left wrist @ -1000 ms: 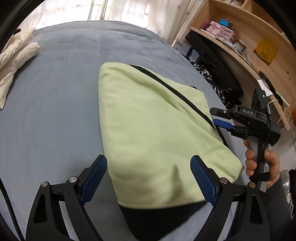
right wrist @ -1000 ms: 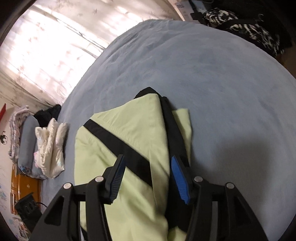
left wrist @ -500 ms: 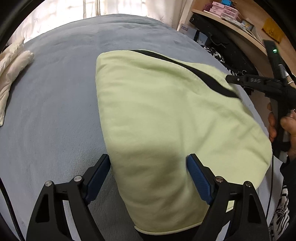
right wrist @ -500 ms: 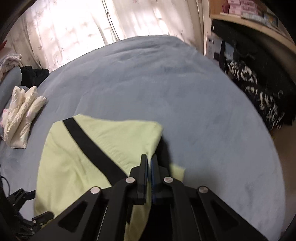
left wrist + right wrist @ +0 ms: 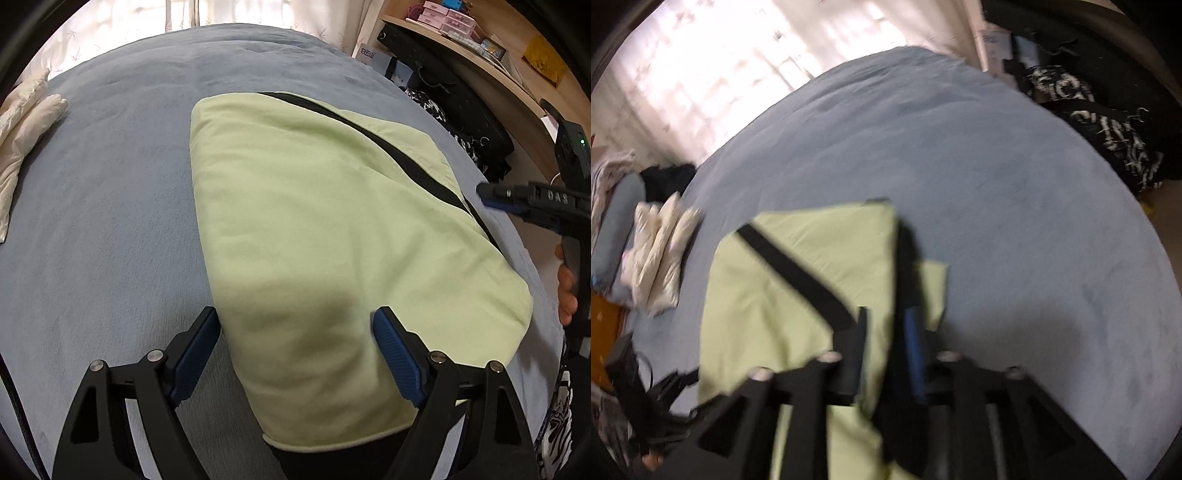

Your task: Fold large clothes

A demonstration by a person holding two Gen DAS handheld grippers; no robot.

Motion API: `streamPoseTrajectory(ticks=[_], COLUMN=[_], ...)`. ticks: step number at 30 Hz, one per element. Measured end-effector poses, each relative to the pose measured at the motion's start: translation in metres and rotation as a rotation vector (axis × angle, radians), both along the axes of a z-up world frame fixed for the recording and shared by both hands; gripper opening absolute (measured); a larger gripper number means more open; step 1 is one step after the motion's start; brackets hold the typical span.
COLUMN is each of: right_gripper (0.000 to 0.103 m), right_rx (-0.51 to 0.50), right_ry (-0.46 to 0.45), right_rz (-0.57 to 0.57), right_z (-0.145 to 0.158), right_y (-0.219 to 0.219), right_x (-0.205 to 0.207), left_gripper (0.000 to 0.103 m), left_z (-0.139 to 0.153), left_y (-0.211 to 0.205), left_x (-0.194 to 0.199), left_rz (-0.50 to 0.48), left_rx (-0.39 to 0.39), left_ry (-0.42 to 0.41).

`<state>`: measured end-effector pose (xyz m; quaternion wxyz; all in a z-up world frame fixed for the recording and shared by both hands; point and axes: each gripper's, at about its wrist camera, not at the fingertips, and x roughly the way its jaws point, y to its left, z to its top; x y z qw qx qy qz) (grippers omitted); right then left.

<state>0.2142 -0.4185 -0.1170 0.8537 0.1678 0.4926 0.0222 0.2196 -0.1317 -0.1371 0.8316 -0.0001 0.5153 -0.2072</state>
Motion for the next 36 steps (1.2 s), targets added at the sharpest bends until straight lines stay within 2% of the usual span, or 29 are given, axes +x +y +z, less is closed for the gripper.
streamPoseTrajectory(ticks=[3,8,12,14,15,16,17,20,23,27,29,32,34,36], right_gripper=[0.037,0.037,0.037,0.037,0.031,0.009,0.004,0.003,0.003,0.003,0.003,0.003,0.006,0.007], right_rx=[0.023,-0.018,-0.102,-0.194,-0.232,-0.299,-0.329,-0.409,-0.427,-0.455,-0.446,-0.382,-0.281,-0.172], right_ry=[0.062,0.098,0.101,0.103,0.098,0.094,0.085,0.032,-0.012,-0.001,0.023,0.022,0.026,0.038], right_rz=[0.019,0.050,0.110,0.153,0.166,0.190,0.199,0.198,0.178,0.187,0.173,0.137,0.106,0.068], right_z=[-0.011,-0.020,-0.020,-0.022,-0.022,-0.023,-0.024,-0.013,-0.006,-0.025,-0.042,-0.047,-0.041,-0.031], right_y=[0.003,0.018,0.040,0.053,0.055,0.062,0.063,0.063,0.058,0.059,0.056,0.048,0.037,0.025], right_x=[-0.003,-0.007,-0.008,-0.010,-0.011,-0.013,-0.015,-0.024,-0.033,-0.035,-0.033,-0.032,-0.033,-0.034], left_gripper=[0.083,0.083,0.083,0.083,0.083,0.083,0.083,0.083,0.083,0.086,0.086,0.086,0.086,0.086], left_z=[0.003,0.009,0.012,0.011,0.011,0.010,0.010,0.009,0.008,0.003,-0.003,-0.008,-0.005,0.007], left_y=[-0.002,-0.009,-0.013,-0.015,-0.017,-0.018,-0.020,-0.022,-0.021,-0.017,-0.013,-0.004,0.000,0.003], left_x=[-0.004,-0.009,-0.011,-0.012,-0.013,-0.014,-0.015,-0.017,-0.020,-0.027,-0.028,-0.028,-0.029,-0.032], left_rz=[-0.014,-0.038,-0.051,-0.058,-0.061,-0.064,-0.070,-0.085,-0.099,-0.113,-0.114,-0.095,-0.087,-0.077], left_rx=[0.010,0.031,0.045,0.051,0.057,0.064,0.073,0.082,0.083,0.084,0.065,0.016,0.010,0.017], left_ry=[-0.004,-0.011,-0.019,-0.021,-0.024,-0.026,-0.031,-0.034,-0.036,-0.031,0.003,0.060,0.054,0.015])
